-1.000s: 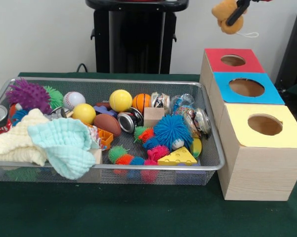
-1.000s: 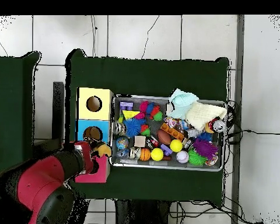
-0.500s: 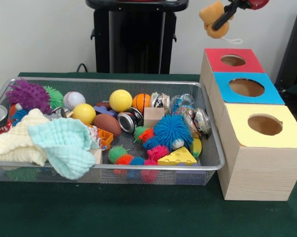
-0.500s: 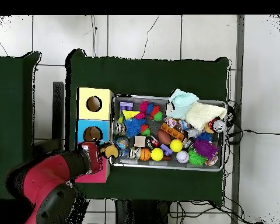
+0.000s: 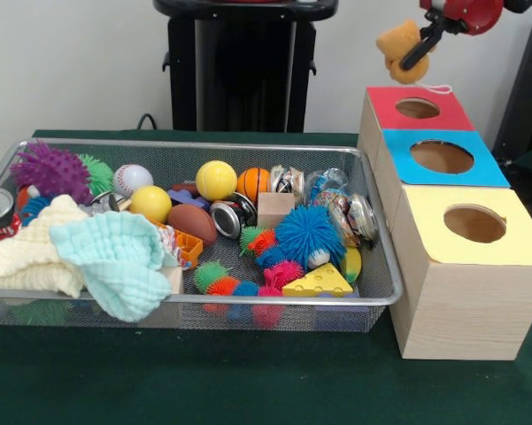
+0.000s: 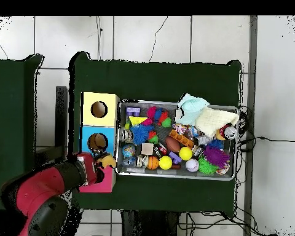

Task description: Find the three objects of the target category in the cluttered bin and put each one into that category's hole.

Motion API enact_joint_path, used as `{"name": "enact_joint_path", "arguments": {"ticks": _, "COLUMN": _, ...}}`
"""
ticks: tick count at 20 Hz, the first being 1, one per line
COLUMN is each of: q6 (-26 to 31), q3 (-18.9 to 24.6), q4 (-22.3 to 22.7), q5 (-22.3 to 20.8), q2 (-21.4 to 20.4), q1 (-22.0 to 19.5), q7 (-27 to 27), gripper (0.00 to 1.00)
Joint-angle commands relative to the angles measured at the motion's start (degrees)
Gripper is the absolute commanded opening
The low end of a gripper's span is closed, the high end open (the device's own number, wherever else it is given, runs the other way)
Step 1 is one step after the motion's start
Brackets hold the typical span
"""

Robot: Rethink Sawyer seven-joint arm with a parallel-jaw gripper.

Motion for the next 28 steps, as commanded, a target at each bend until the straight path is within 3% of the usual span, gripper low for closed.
{"name": "enact_joint_path", "arguments": {"ticks": 1, "q6": -0.62, "q3": 4.64, "q4": -2.0, "q5": 4.9, "q2": 5.06, "q1": 0.67, "q7": 22.87, "gripper": 0.0}}
{"name": "enact_joint_path", "arguments": {"ticks": 8, "q6": 0.54, "q3": 4.49, "q4": -4.02, "q5": 6.88, "q2": 6.27, "q1": 0.92, "q7": 24.55, "gripper": 0.0}}
{"name": "enact_joint_path", "arguments": {"ticks": 13, "q6": -6.46, "q3": 8.02, "q4": -2.22, "q5": 8.68, "q2": 6.41, "q1": 0.18, "q7": 22.99, "gripper": 0.0}}
{"name": "enact_joint_path", "arguments": {"ticks": 21, "q6": -8.58, "q3": 9.4, "q4": -1.62, "q5": 9.57, "q2": 6.08, "q1": 0.4, "q7": 21.22, "gripper": 0.0}}
{"name": "enact_joint_path", "arguments": {"ticks": 28, "q6": -6.66, "q3": 7.91, "q4": -2.74, "q5": 7.3, "q2": 7.37, "q1": 0.85, "q7": 18.53, "gripper": 0.0}}
